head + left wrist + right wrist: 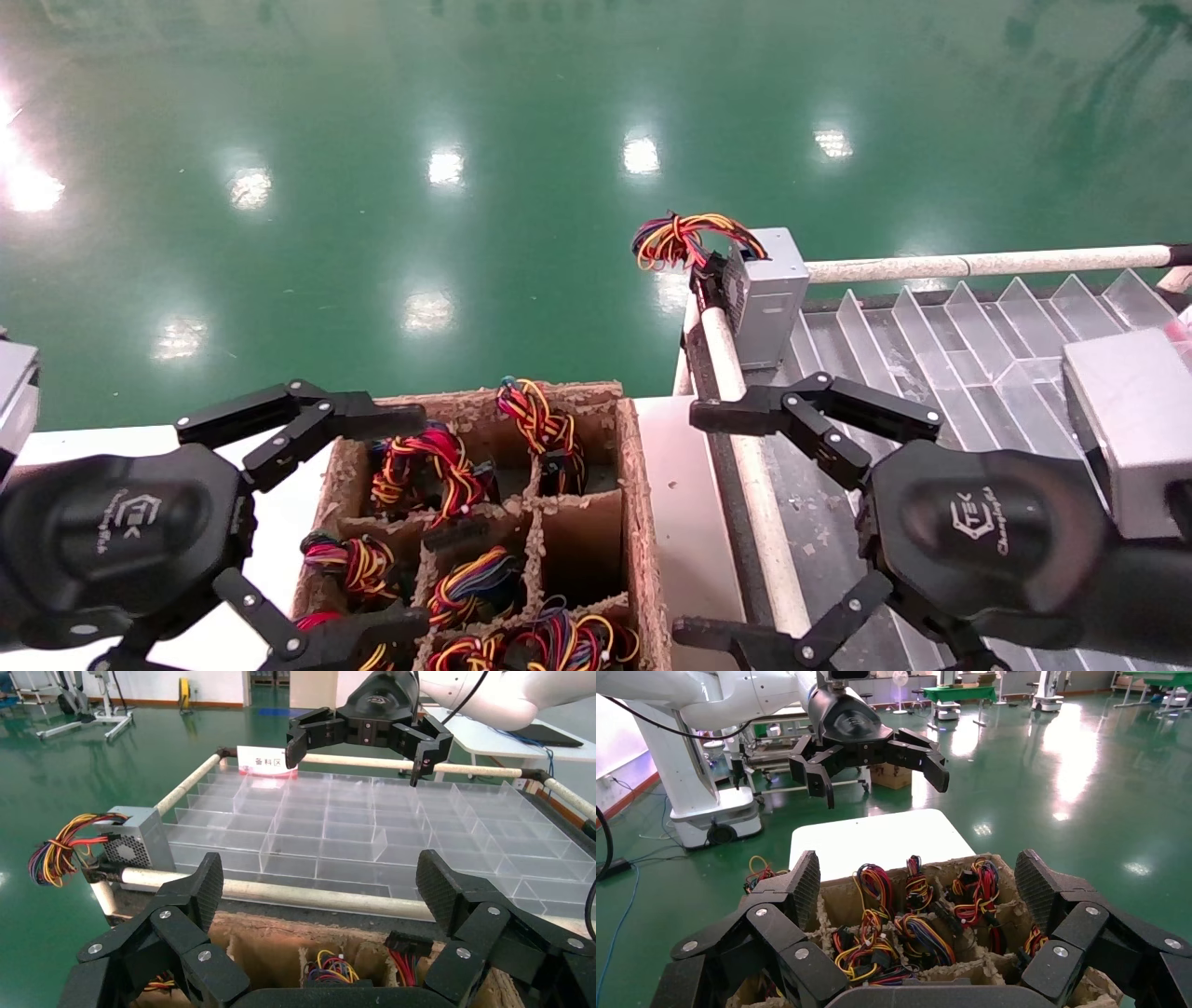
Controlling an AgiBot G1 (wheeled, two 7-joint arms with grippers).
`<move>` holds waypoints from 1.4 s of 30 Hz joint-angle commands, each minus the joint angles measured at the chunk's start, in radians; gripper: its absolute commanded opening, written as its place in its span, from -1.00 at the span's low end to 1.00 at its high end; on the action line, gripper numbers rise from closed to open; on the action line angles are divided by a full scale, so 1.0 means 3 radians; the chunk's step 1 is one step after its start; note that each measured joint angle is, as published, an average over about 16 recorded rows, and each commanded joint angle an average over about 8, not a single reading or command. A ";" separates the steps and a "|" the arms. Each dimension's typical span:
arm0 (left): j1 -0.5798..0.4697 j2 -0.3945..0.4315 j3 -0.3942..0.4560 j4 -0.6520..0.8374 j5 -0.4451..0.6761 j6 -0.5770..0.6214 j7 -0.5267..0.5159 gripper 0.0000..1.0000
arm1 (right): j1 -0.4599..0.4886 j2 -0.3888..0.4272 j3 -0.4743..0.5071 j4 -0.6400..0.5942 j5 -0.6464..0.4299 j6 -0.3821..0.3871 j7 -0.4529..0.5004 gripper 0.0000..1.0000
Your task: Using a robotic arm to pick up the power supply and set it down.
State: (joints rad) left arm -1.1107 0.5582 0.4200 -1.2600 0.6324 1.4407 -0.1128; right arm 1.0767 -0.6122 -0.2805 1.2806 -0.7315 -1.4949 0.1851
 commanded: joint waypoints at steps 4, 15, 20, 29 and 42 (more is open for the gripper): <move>0.0000 0.0000 0.0000 0.0000 0.0000 0.0000 0.0000 1.00 | 0.0002 -0.0001 -0.0001 -0.0003 -0.0002 0.0001 -0.0001 1.00; 0.0000 0.0000 0.0000 0.0000 0.0000 0.0000 0.0000 1.00 | 0.0005 -0.0003 -0.0004 -0.0006 -0.0004 0.0003 -0.0004 1.00; 0.0000 0.0000 0.0000 0.0000 0.0000 0.0000 0.0000 1.00 | 0.0006 -0.0004 -0.0004 -0.0007 -0.0004 0.0003 -0.0004 1.00; 0.0000 0.0000 0.0000 0.0000 0.0000 0.0000 0.0000 1.00 | 0.0007 -0.0004 -0.0004 -0.0008 -0.0004 0.0003 -0.0004 1.00; 0.0000 0.0000 0.0000 0.0000 0.0000 0.0000 0.0000 1.00 | 0.0007 -0.0004 -0.0004 -0.0008 -0.0004 0.0003 -0.0004 1.00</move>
State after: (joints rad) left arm -1.1107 0.5582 0.4201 -1.2600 0.6325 1.4407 -0.1128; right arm 1.0788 -0.6135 -0.2818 1.2781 -0.7328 -1.4940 0.1839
